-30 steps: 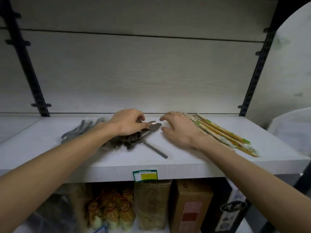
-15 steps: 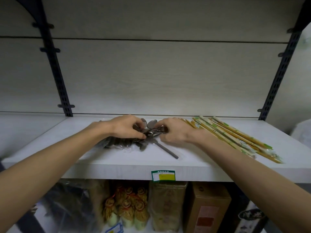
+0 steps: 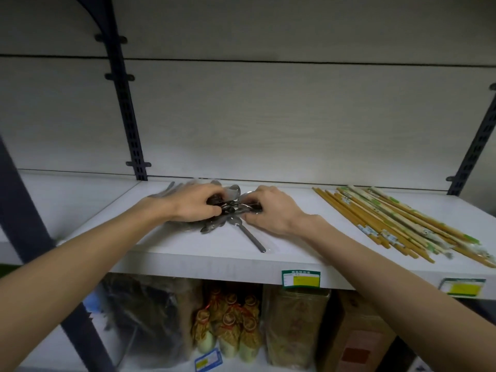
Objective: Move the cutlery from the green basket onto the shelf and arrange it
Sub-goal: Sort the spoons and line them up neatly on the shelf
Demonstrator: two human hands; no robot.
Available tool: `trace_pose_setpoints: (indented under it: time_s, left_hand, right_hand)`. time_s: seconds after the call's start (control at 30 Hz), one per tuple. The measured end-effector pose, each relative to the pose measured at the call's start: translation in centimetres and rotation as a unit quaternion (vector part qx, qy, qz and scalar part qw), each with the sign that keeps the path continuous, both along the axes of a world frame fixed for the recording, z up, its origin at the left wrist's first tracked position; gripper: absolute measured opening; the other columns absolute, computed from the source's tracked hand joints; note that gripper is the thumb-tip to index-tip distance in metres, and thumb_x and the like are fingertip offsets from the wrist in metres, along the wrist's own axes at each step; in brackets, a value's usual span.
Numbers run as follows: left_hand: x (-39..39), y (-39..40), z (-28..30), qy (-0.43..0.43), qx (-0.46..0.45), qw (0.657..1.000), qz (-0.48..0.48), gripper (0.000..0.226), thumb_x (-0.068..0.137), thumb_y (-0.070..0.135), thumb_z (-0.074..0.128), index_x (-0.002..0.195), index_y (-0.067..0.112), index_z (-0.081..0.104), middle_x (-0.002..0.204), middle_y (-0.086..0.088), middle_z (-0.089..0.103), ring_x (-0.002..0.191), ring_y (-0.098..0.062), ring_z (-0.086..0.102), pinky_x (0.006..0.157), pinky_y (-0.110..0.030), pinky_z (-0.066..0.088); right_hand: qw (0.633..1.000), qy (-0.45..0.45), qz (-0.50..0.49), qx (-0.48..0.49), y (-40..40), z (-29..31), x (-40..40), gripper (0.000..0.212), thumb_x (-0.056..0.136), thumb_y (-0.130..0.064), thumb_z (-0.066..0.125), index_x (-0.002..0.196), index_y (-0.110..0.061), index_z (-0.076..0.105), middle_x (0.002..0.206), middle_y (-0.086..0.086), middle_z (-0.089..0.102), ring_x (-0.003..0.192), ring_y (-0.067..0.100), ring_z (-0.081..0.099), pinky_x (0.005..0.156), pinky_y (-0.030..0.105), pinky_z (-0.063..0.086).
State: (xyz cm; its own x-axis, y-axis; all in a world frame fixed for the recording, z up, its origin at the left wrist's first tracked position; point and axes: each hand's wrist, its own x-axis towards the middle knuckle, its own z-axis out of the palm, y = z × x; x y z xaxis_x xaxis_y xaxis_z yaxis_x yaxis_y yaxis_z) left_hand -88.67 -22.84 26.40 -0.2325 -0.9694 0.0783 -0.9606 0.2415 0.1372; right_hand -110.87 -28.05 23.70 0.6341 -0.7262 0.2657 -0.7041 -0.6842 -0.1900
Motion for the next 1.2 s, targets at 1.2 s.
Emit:
trace_pose_setpoints:
  time_s: [1.2]
  left_hand:
    - [5.1, -3.9, 1.4, 0.109, -0.11, 0.987, -0.044, 0.024, 0.096, 0.051, 0.059, 0.099, 0.033, 0.074, 0.092, 0.018, 0.072, 0.087, -0.003, 0.065, 0.083, -0.038, 0.055]
  right_hand:
    - [0.868, -0.452, -0.059, 0.197, -0.3, 2.8, -2.8, 0.008, 0.09, -0.007, 0.072, 0.089, -0.013, 0.078, 0.075, 0.002, 0.073, 0.069, 0.012, 0.065, 0.076, 0.024, 0.054]
